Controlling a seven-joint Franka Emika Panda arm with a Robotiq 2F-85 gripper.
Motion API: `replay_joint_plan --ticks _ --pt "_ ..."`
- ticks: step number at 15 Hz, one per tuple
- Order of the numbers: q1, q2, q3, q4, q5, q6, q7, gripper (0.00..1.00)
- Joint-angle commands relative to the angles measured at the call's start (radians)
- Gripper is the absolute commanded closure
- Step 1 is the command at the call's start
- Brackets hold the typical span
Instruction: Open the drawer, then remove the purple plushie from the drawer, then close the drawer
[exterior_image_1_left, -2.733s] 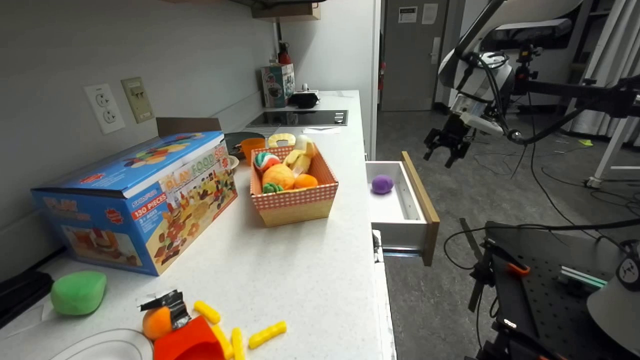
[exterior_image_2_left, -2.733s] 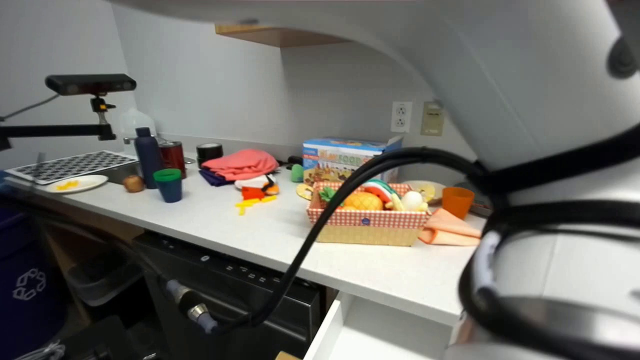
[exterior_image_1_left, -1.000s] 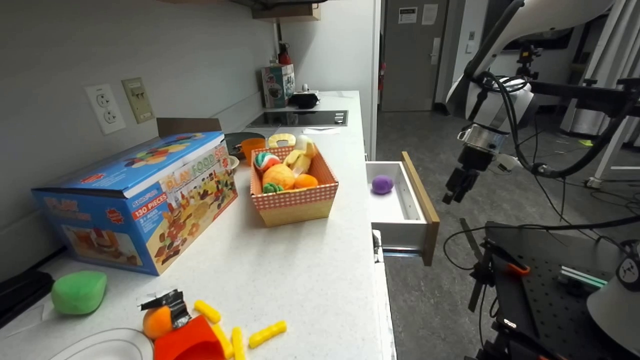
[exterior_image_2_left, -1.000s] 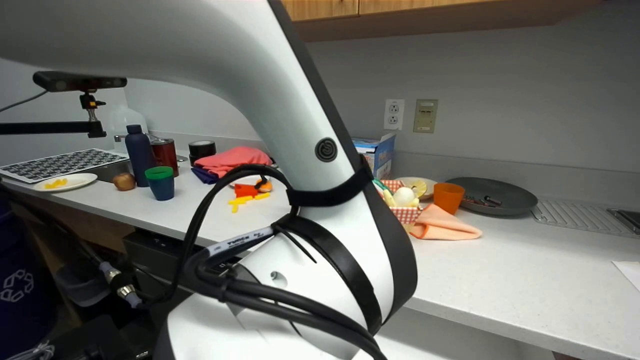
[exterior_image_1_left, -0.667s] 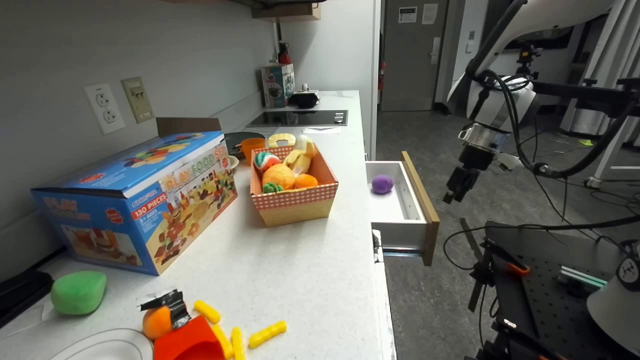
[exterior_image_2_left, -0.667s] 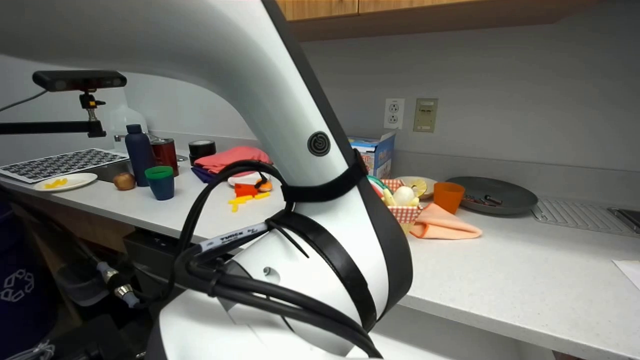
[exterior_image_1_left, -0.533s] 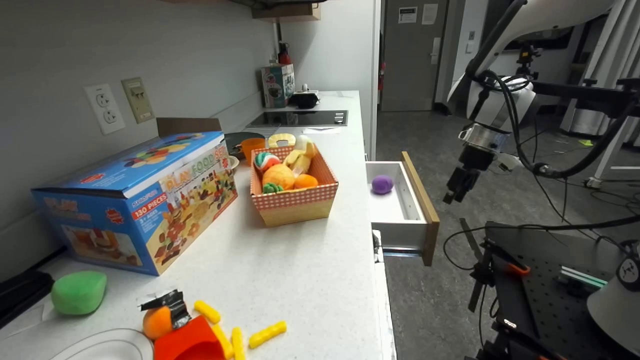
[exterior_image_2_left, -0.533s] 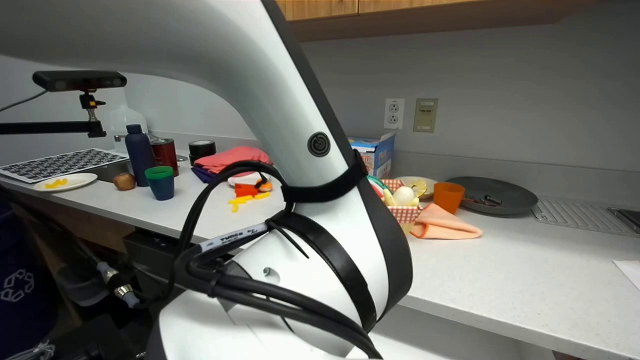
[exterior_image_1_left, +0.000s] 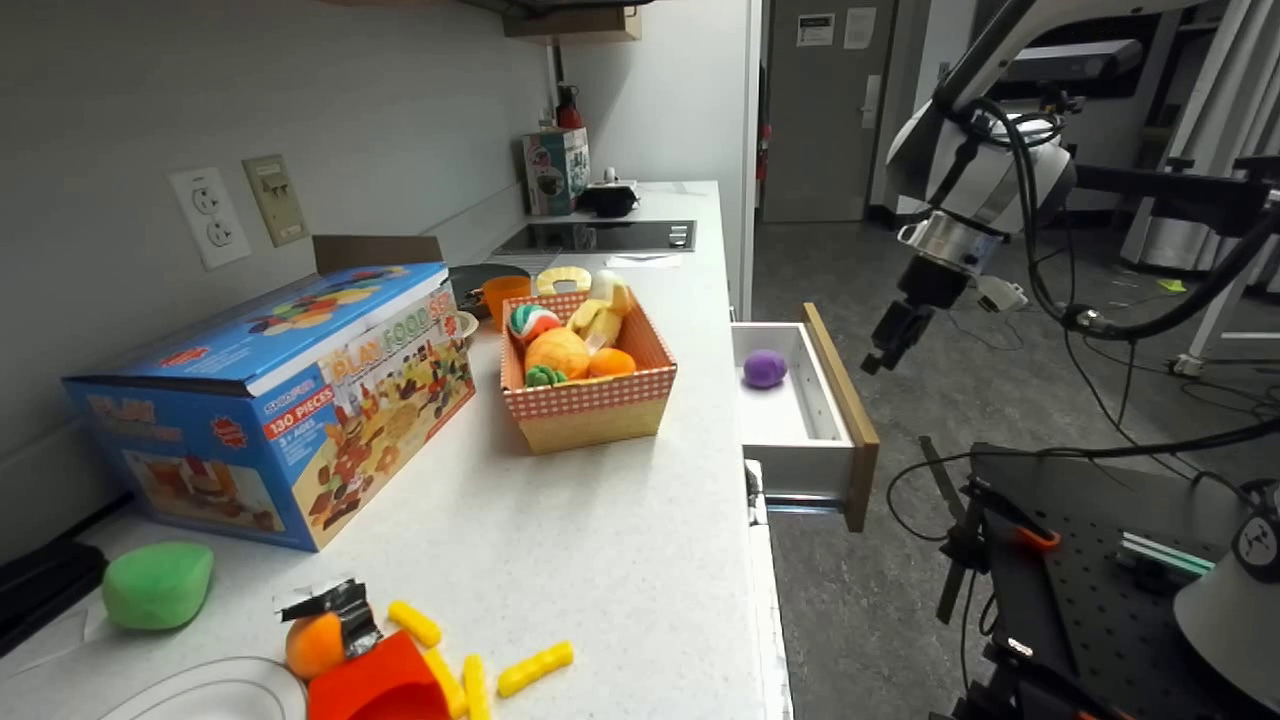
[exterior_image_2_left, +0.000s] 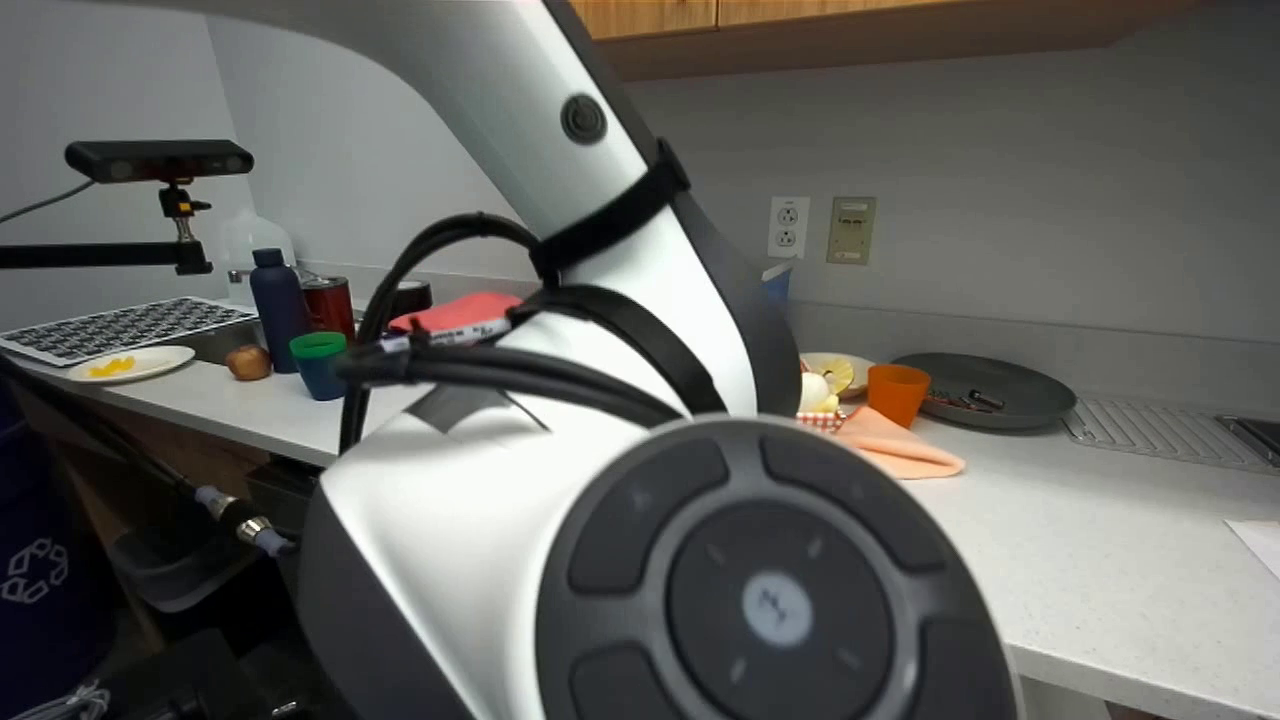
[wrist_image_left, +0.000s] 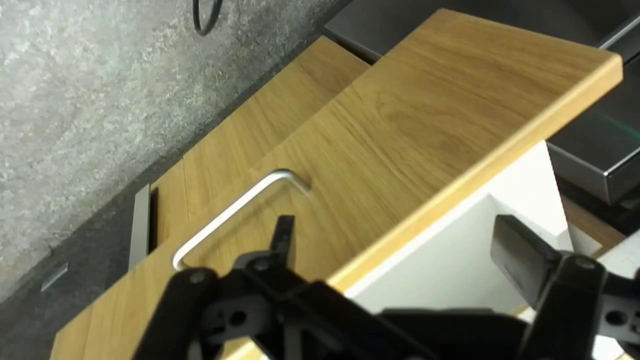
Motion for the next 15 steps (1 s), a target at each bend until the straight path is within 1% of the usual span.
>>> replay_joint_plan --ticks 1,2,3,4,5,7,12,13,15 --pt "0.089 -0.099 -0.038 -0.014 0.033 0.045 -0.036 0.00" --pt "0.110 -0.100 -0.039 -0.002 0.047 0.062 -0.051 0.00" --pt "0.083 -0.091 0.006 0.015 0.084 0.073 -0.076 0.00" --pt "0.095 -0.092 0.009 0.024 0.108 0.070 -0.074 0.00" --pt "0.078 -0.087 0.000 0.012 0.045 0.050 -0.024 0.00" --pt "0.088 -0.089 0.009 0.021 0.070 0.056 -0.034 0.00" --pt "0.089 -0.089 0.009 0.022 0.072 0.056 -0.036 0.00" --pt "0.095 -0.081 0.012 0.039 0.109 0.075 -0.060 0.00" --pt "0.102 -0.058 0.018 0.077 0.128 0.089 -0.063 0.00"
